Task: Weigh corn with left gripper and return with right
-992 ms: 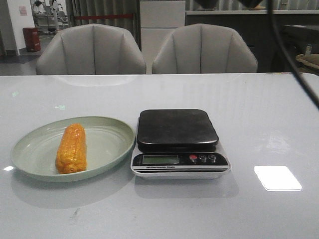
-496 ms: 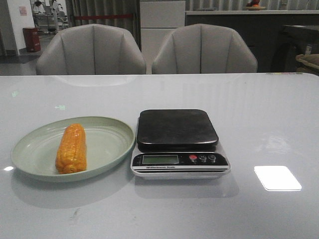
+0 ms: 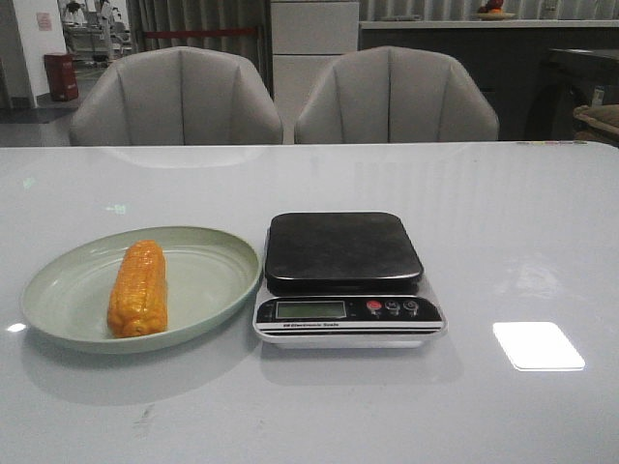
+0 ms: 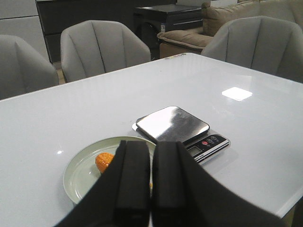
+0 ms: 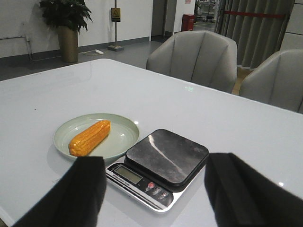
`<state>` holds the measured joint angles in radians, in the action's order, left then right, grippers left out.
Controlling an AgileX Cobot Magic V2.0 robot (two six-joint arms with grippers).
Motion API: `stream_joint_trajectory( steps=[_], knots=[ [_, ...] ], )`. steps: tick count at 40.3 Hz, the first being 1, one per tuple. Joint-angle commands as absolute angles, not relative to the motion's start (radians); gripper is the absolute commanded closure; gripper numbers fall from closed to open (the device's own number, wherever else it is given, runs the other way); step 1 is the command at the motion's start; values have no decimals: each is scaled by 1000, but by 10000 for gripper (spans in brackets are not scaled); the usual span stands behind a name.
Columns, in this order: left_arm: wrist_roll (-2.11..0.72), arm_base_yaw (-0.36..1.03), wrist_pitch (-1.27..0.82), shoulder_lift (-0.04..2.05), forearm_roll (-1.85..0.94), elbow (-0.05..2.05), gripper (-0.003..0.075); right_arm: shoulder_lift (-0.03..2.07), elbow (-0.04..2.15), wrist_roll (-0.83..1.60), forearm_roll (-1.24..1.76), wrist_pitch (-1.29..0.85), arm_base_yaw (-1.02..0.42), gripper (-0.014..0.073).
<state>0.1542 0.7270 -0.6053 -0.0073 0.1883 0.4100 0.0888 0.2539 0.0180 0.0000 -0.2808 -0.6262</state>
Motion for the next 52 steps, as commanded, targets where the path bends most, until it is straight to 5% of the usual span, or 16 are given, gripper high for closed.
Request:
stream_joint_trajectory(
  steps=[1, 7, 9, 13, 18, 41, 52],
  knots=[
    [154, 733, -523, -22, 194, 433, 587, 97, 244, 28, -12, -151, -620, 43],
    [154, 733, -523, -22, 194, 433, 587, 97, 225, 28, -12, -127, -620, 65],
    [154, 733, -523, -22, 194, 433, 587, 97, 225, 28, -12, -125, -618, 155],
    [154, 733, -523, -22, 194, 433, 587, 97, 225, 28, -12, -129, -618, 470],
    [154, 733, -523, -22, 194, 433, 587, 97, 225, 26, -11, -129, -618, 379],
    [154, 722, -523, -22, 192, 408, 587, 97, 225, 26, -11, -129, -618, 379],
    [152, 452, -329, -22, 157, 266, 587, 97, 225, 26, -11, -129, -618, 379]
  ],
)
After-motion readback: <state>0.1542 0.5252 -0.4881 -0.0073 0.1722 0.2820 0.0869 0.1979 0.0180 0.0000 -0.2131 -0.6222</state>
